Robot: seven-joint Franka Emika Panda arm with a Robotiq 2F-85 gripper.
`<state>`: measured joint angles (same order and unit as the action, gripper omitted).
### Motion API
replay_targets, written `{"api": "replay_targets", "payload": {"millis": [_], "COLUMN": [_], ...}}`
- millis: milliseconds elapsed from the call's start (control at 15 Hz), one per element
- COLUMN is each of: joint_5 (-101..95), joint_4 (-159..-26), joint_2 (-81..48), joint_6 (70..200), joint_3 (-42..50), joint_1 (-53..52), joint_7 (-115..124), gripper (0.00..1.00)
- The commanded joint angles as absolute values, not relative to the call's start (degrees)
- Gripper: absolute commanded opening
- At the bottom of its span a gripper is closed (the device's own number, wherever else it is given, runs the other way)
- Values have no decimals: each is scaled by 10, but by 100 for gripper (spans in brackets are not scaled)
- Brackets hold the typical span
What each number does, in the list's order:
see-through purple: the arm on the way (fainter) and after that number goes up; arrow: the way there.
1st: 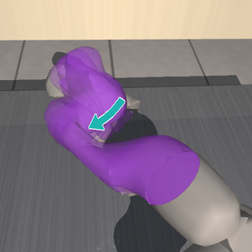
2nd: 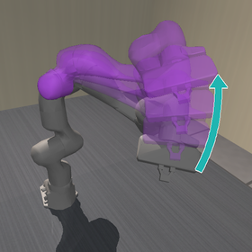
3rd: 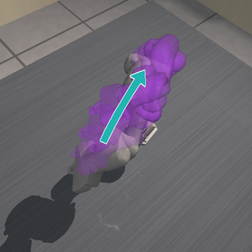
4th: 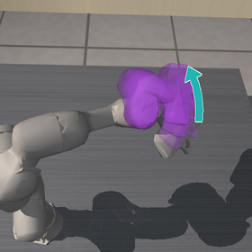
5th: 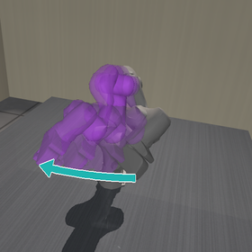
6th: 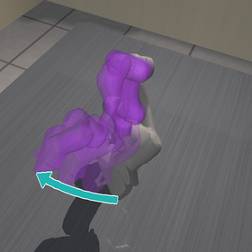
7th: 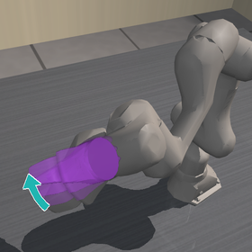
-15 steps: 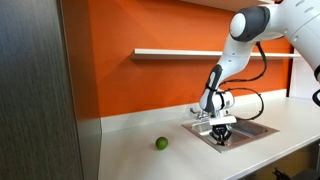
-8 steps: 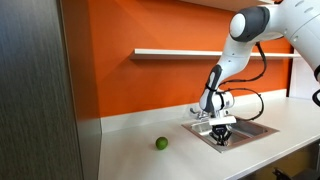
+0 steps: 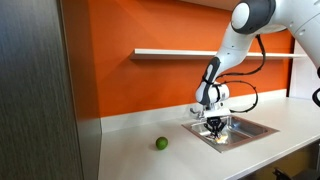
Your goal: Pick up the object from the sink and put it on the counter
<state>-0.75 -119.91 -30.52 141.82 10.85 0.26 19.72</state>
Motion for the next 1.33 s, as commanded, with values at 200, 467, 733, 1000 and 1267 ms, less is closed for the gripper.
{"api": "replay_targets", "payload": {"millis": [200, 467, 733, 1000, 1267], "joint_5": [-55, -87, -117, -140, -146], "joint_4": [-1213, -1217, -1231, -1256, -1289], "joint_2": [-239, -211, -179, -134, -88], "joint_6": [1395, 1385, 1374, 1355, 1333], "joint_3": [136, 140, 132, 120, 97], "joint_1": [-28, -38, -50, -61, -56], "joint_7": [246, 270, 284, 280, 270], "gripper": [0, 0, 0, 0, 0]}}
